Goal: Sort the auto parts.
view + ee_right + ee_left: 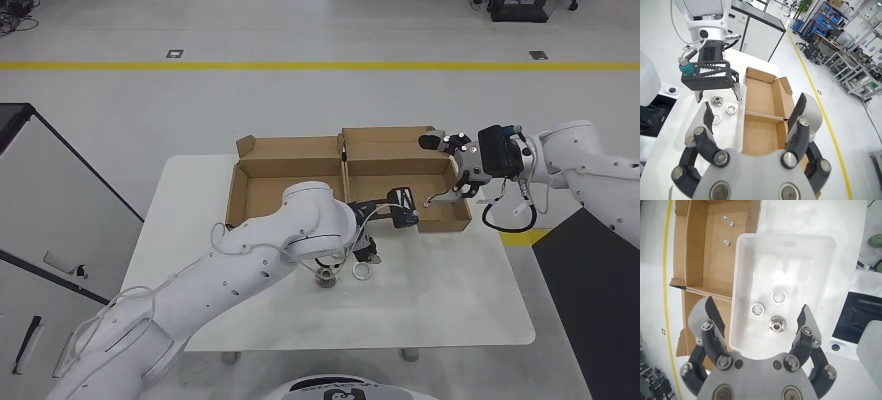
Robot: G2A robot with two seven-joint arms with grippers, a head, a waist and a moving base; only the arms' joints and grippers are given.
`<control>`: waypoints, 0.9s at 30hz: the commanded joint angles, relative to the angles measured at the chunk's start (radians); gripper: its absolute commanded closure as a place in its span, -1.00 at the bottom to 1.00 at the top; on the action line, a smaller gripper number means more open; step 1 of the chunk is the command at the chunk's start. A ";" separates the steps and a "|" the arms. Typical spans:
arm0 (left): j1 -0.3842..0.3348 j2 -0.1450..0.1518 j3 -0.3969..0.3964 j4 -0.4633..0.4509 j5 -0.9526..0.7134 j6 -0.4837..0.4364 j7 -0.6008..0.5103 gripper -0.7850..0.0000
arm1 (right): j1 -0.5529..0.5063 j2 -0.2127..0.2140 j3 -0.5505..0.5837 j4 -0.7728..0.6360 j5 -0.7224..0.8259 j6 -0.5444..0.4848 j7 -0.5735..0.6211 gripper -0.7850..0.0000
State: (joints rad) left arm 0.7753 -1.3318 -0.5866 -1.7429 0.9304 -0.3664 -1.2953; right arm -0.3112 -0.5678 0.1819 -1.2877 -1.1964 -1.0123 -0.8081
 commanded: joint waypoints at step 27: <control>-0.028 -0.019 0.035 0.146 -0.072 -0.067 0.021 -1.00 | 0.000 0.000 0.000 0.000 0.000 0.000 0.000 -1.00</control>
State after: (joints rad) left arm 0.7532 -1.3473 -0.5571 -1.6059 0.8657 -0.4338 -1.2689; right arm -0.3112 -0.5678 0.1819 -1.2877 -1.1964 -1.0123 -0.8081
